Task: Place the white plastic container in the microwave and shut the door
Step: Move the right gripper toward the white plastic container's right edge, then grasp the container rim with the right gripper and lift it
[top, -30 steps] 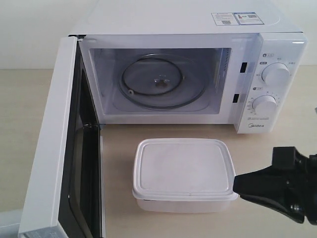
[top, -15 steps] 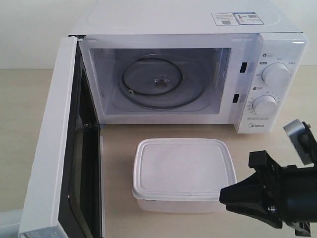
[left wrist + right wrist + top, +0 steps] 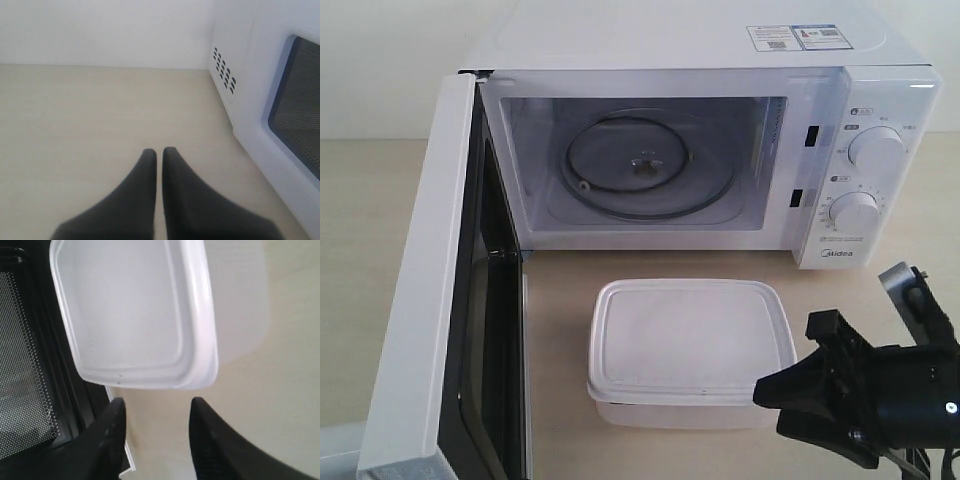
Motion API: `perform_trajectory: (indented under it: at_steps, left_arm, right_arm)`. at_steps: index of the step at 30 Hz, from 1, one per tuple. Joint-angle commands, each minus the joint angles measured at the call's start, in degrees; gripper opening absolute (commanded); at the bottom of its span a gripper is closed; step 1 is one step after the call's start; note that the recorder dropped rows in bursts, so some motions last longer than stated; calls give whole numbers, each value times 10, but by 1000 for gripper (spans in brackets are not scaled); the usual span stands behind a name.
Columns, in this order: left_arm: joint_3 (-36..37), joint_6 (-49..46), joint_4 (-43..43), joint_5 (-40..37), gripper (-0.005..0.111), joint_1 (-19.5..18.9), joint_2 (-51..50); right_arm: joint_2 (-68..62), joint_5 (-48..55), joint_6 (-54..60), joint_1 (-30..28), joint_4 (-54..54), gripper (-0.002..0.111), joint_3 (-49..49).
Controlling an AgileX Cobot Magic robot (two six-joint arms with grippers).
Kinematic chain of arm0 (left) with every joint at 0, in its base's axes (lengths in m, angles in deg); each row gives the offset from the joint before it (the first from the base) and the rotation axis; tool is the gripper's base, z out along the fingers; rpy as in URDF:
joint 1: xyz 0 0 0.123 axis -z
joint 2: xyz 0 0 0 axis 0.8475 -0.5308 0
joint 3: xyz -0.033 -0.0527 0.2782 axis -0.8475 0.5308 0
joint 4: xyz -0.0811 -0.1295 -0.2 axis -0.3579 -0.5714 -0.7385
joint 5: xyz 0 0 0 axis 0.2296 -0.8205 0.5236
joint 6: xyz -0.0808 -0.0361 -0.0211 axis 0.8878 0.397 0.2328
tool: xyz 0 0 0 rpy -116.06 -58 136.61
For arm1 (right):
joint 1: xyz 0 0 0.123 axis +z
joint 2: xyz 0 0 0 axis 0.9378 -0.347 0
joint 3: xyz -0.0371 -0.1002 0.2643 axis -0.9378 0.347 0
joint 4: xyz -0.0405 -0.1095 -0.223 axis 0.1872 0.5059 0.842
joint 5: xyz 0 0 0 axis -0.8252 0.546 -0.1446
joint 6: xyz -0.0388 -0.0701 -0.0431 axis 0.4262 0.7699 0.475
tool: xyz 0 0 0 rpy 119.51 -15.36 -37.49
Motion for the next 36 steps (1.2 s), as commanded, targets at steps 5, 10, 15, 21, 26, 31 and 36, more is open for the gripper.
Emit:
perform_trajectory:
  at_steps: [5,10,15,21,26,31,36]
  left_arm:
    - [2,2,-3,0,4,-2,1]
    - [2,2,-3,0,4,-2,1]
    - [2,2,-3,0,4,-2,1]
    - [2,2,-3,1,4,-2,1]
    - [2,2,-3,1,4,-2,1]
    - [2,2,-3,1,4,-2,1]
    - [2,2,-3,1,4,-2,1]
  right_arm:
    - [-2,-27,4,1,-6,41,-7]
    - [-29,-29,7,1,-6,41,-24]
    - [-64,-12,-7,1,-6,41,-68]
    - [-64,-68,-11,1,-6,41,-138]
    - [-64,-90,-6,1,-6,41,-191]
    - [-41,-134,-19,1,-6,41,-196]
    - [8,-65,-69,1,-1,41,-151]
